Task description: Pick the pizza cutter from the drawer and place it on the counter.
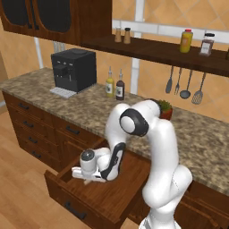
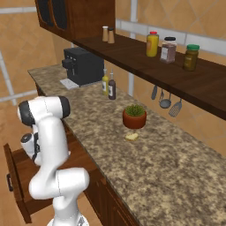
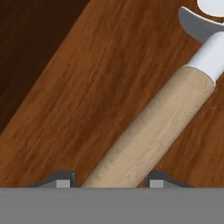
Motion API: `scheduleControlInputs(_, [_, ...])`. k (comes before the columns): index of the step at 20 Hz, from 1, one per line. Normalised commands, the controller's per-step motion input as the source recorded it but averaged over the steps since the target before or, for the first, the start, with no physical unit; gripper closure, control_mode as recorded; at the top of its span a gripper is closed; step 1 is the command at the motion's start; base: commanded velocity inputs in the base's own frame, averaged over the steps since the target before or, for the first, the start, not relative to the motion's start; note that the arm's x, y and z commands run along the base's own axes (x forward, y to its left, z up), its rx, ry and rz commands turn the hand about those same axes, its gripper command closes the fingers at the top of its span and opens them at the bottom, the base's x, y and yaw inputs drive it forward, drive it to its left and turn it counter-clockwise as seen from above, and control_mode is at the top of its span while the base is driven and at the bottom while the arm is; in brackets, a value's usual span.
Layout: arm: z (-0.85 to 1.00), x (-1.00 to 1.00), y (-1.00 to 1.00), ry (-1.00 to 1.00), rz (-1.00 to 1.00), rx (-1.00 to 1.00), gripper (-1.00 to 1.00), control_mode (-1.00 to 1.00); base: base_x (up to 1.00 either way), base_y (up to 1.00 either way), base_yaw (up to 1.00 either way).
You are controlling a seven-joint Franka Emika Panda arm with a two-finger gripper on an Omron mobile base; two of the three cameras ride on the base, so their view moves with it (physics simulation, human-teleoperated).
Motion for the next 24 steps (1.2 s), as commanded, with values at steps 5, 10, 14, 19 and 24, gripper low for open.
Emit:
scheduleControlInputs(5, [0.34,-0.33,-0.27,-0.12,-0.05,0.03,1.0,-1.0,0.0,0.0,0.0])
scheduleControlInputs(10, [0.99,-0.53,-0.18,-0.01,-0.06,0.07,1.0,-1.0,0.0,0.0,0.0])
scheduleControlInputs(14, [1.0,-0.17,-0.01,0.0,-0.05,0.02,1.0,-1.0,0.0,0.0,0.0])
scheduleControlInputs(19, [1.0,0.0,0.15,0.0,-0.01,-0.04,1.0,-1.0,0.0,0.0,0.0])
scheduleControlInputs(24, [1.0,0.04,0.73,0.0,0.0,-0.18,1.0,-1.0,0.0,0.0,0.0])
